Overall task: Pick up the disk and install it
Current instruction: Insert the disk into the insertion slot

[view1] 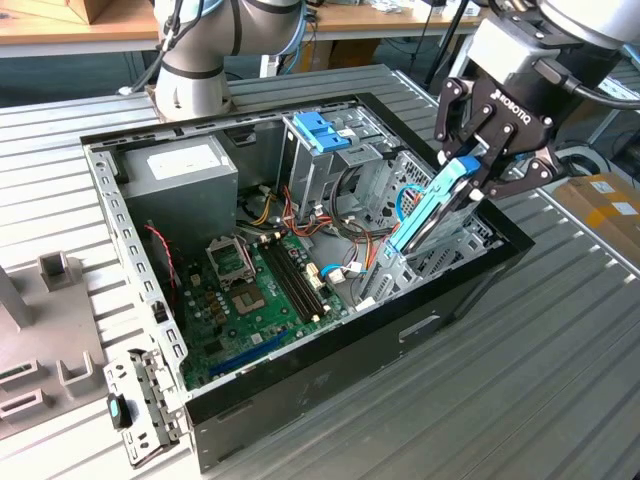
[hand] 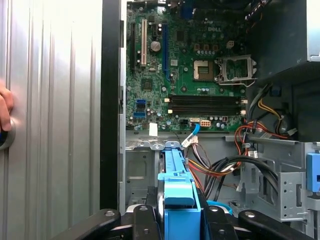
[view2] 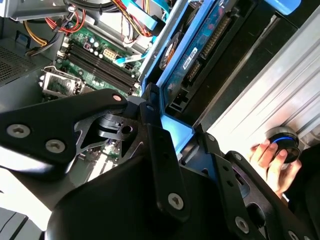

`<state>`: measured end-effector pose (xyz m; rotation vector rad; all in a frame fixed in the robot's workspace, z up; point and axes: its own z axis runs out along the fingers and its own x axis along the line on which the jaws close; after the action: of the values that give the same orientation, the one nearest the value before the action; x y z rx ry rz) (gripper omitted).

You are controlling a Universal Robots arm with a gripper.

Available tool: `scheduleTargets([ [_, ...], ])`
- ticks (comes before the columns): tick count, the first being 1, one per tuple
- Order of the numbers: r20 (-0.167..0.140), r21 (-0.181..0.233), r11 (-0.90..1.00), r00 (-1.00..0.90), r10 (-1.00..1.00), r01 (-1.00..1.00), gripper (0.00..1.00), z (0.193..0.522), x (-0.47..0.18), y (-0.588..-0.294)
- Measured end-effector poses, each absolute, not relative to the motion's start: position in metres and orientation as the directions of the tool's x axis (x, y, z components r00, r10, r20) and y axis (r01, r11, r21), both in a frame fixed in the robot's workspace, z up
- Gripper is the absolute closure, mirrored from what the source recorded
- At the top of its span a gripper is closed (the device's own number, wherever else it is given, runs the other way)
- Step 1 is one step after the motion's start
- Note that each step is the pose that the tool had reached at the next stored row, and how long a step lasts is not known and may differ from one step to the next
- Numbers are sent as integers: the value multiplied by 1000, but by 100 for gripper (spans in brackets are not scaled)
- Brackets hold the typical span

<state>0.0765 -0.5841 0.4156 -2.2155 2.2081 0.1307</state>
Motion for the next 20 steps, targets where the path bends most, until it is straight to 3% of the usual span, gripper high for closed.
scheduleTargets([
  [20,-67,51,-5,2,-998,-999,63,405,76,-584],
])
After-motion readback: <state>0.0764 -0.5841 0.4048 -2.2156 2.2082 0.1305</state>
